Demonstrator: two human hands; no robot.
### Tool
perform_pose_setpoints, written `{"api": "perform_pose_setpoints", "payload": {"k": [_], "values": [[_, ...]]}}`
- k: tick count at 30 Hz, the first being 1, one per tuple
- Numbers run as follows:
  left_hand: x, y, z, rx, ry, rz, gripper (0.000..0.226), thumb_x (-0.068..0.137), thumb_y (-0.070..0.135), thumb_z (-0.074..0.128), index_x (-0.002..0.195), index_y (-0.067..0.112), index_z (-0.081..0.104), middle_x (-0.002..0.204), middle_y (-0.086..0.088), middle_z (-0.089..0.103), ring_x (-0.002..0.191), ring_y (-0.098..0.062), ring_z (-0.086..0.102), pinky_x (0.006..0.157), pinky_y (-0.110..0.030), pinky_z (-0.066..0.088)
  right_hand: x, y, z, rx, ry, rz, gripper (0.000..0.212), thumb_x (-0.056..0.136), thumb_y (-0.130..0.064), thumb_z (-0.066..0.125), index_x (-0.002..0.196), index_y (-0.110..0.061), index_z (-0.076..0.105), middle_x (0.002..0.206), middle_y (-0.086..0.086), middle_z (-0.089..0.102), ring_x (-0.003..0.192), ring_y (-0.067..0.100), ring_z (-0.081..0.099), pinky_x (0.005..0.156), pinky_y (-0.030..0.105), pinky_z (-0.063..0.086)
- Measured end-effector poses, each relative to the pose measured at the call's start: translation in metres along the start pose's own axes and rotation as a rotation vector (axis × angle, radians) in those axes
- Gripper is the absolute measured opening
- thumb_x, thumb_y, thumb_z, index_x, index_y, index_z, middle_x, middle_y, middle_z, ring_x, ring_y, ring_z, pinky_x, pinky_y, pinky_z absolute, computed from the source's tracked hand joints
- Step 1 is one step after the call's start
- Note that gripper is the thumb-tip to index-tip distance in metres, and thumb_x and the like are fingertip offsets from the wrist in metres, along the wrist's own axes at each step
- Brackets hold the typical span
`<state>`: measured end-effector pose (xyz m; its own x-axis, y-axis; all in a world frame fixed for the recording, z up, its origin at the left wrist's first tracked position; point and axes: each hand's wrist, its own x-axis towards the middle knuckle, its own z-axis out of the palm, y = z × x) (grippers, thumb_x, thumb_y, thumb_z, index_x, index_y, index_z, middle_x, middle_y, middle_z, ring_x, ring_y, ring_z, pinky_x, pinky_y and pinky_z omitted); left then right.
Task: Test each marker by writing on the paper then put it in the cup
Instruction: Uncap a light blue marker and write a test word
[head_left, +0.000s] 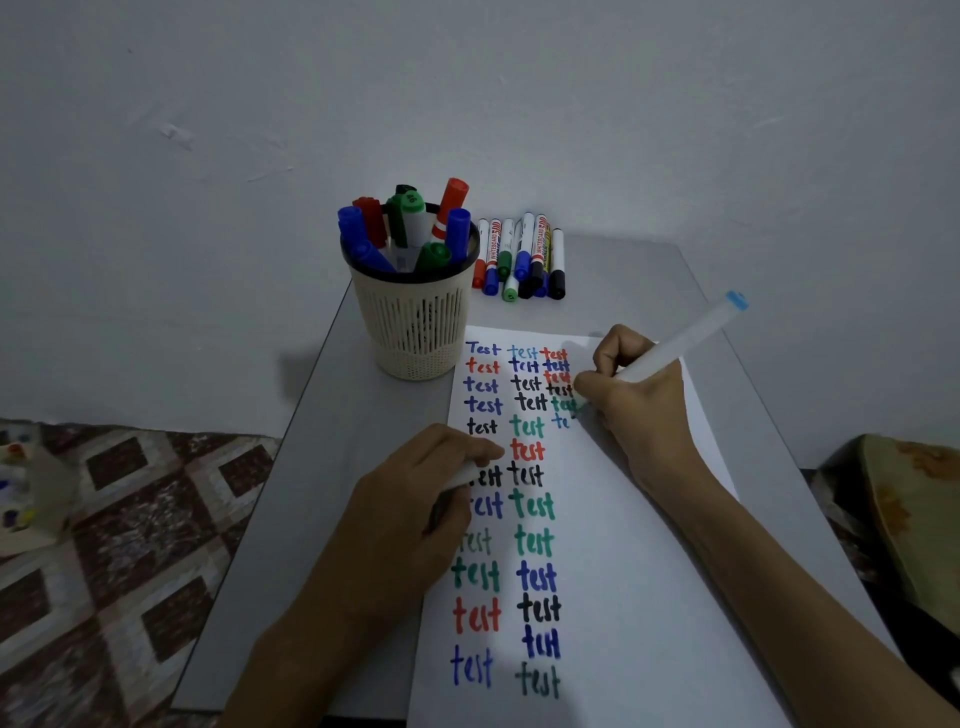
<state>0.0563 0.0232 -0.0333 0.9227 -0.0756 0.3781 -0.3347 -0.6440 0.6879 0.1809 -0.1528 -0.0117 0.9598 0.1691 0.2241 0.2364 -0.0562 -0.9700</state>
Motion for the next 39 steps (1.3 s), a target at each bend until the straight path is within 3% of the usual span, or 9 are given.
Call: {"api": "perform_pose_setpoints", "payload": {"k": [14,19,23,26,29,33,35,39], "values": [[0.0,0.001,0.001,-0.023,0.009,-0.03,0.029,0.088,0.015,0.048,0.114,0.018,0.061,0.111,0.014,0.058,0.107,0.003,0.054,0.084,-0.008,0.045,0.0,0.001,0.0,-0.024,0.025,-0.032,0.04,0.074,0.021,0.056,0.058,-0.009,0.035,0.046,-0.012,0.041,0.045,-0.001,0.046,0.045,0.01,0.039],[0.0,0.003,0.001,-0.027,0.008,-0.031,0.029,0.088,0.016,0.048,0.114,0.018,0.061,0.111,0.014,0.058,0.107,0.005,0.053,0.081,-0.005,0.043,0.0,0.001,0.0,0.037,0.044,-0.019,0.04,0.078,0.021,0.053,0.06,-0.009,0.035,0.046,-0.012,0.044,0.048,-0.003,0.053,0.045,0.009,0.041],[0.0,0.003,0.0,-0.025,0.02,-0.033,0.031,0.086,0.014,0.049,0.115,0.019,0.061,0.113,0.013,0.058,0.108,0.003,0.054,0.086,-0.008,0.043,-0.002,0.0,0.001,-0.009,0.037,-0.031,0.037,0.078,0.02,0.054,0.062,-0.008,0.036,0.055,0.001,0.043,0.053,-0.002,0.056,0.048,0.01,0.042],[0.001,0.003,-0.001,-0.026,0.023,-0.023,0.031,0.086,0.012,0.05,0.114,0.018,0.061,0.112,0.013,0.058,0.107,0.004,0.054,0.087,-0.01,0.044,0.0,0.002,0.0,0.015,0.017,-0.007,0.04,0.076,0.023,0.053,0.06,-0.009,0.035,0.048,-0.009,0.042,0.049,-0.002,0.051,0.047,0.01,0.041],[0.001,0.003,0.0,-0.039,0.037,-0.03,0.03,0.084,0.011,0.052,0.112,0.018,0.059,0.109,0.012,0.058,0.105,0.003,0.054,0.084,-0.011,0.046,0.001,0.002,-0.001,0.034,0.017,0.012,0.04,0.076,0.022,0.054,0.059,-0.009,0.035,0.048,-0.007,0.042,0.049,0.002,0.05,0.047,0.014,0.043],[0.002,0.004,-0.001,-0.058,0.088,-0.038,0.026,0.083,0.013,0.056,0.109,0.02,0.057,0.104,0.014,0.057,0.098,0.006,0.055,0.078,-0.005,0.043,0.001,-0.002,-0.007,0.301,0.13,0.022,0.035,0.08,0.008,0.066,0.063,-0.01,0.042,0.055,0.006,0.043,0.042,0.009,0.04,0.039,0.016,0.037],[0.002,0.004,-0.001,-0.093,0.109,-0.055,0.023,0.084,0.017,0.058,0.107,0.023,0.057,0.102,0.016,0.059,0.095,0.004,0.058,0.075,-0.006,0.045,0.002,-0.004,-0.009,0.425,0.125,0.039,0.031,0.077,0.0,0.071,0.064,-0.011,0.045,0.059,0.007,0.049,0.044,0.01,0.044,0.039,0.017,0.036],[0.001,0.005,-0.003,-0.175,0.156,-0.122,0.022,0.084,0.026,0.06,0.105,0.024,0.061,0.1,0.016,0.065,0.092,0.003,0.063,0.07,-0.011,0.051,0.001,-0.009,-0.006,0.727,-0.092,0.132,0.004,0.081,-0.006,0.062,0.079,-0.003,0.06,0.079,0.015,0.063,0.074,0.023,0.067,0.053,0.022,0.055]]}}
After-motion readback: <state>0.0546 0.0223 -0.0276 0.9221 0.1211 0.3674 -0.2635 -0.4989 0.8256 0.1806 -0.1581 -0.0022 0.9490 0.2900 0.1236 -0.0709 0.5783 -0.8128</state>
